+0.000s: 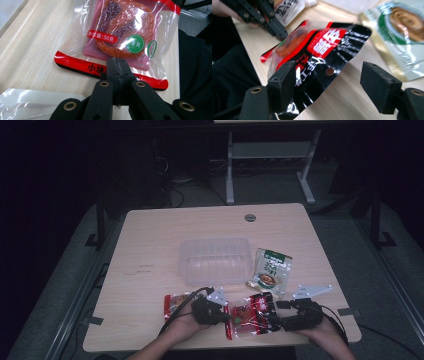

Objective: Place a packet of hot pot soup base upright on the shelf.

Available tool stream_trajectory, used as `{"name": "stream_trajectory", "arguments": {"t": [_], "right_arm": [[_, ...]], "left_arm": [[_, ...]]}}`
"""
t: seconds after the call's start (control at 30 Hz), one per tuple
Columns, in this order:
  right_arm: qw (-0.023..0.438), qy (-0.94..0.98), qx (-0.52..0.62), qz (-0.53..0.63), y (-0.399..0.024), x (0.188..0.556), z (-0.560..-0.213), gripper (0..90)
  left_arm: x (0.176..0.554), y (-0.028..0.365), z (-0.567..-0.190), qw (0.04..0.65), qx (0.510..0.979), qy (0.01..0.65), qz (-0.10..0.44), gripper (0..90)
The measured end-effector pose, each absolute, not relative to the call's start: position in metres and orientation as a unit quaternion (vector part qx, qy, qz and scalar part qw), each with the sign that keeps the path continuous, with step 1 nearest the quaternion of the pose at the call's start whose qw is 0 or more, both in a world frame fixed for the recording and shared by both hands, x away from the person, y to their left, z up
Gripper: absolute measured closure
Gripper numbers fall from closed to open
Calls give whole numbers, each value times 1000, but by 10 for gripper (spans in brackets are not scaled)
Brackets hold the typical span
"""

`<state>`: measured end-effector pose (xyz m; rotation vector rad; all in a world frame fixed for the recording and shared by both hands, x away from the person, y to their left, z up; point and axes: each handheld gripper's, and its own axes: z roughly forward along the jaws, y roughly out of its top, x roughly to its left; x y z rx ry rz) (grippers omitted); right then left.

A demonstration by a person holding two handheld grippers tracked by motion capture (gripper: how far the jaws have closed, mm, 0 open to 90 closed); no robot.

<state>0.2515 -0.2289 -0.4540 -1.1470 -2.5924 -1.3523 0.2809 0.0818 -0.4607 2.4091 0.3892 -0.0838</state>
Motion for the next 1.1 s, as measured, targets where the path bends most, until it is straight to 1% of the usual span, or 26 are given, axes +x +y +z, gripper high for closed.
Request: {"name": "stream_trajectory", "arguments": {"t": [0.13,0.17,0.2,0.23,0.27,0.33,0.4,0.5,0.53,0.6,0.73,0.77,0.8,0.83,0.87,0.9,0.93,0.97,1.0,1.03,1.1], "right_arm": [[16,-828,-364,-425,-227,255,-458,281],[30,-825,-366,-429,-226,257,-459,281],[30,-825,-366,-429,-226,257,-459,281],[44,-824,-367,-429,-226,259,-461,281],[48,-824,-366,-429,-225,259,-462,281],[53,-825,-366,-428,-225,260,-462,282],[61,-826,-361,-428,-221,261,-463,304],[61,-828,-358,-426,-219,261,-462,325],[51,-830,-351,-430,-219,259,-459,392],[48,-831,-346,-432,-219,260,-459,408],[29,-830,-340,-440,-218,259,-454,567],[29,-830,-340,-440,-218,259,-454,567],[26,-827,-335,-451,-219,259,-451,648],[26,-827,-335,-451,-219,259,-451,648],[29,-825,-332,-457,-218,259,-449,693],[29,-825,-332,-457,-218,259,-449,693],[30,-825,-331,-457,-218,258,-448,716],[32,-828,-324,-457,-215,258,-448,761],[32,-828,-324,-457,-215,258,-448,761],[33,-830,-317,-458,-213,259,-447,812],[36,-830,-315,-458,-212,259,-446,824]], "left_arm": [[281,82,-461,344,926,151,-32,899],[280,82,-461,344,926,152,-31,899],[280,82,-461,344,926,152,-31,899],[280,82,-461,344,926,153,-30,899],[280,82,-461,345,926,153,-30,899],[280,82,-461,345,926,153,-29,899],[279,82,-461,346,925,154,-29,899],[279,82,-461,346,925,154,-29,899],[279,82,-461,346,925,154,-29,899],[279,82,-461,346,925,154,-29,899],[280,82,-461,346,925,154,-30,899],[280,82,-461,346,925,154,-30,899],[280,82,-461,347,924,156,-31,899],[280,82,-461,347,924,156,-31,899],[280,82,-461,347,925,155,-31,899],[280,82,-461,346,925,155,-30,899],[280,82,-461,346,925,155,-31,899],[280,82,-461,346,925,155,-31,899],[280,82,-461,346,925,155,-30,899],[280,82,-461,346,925,154,-30,899],[280,82,-461,346,925,154,-30,899]]}}
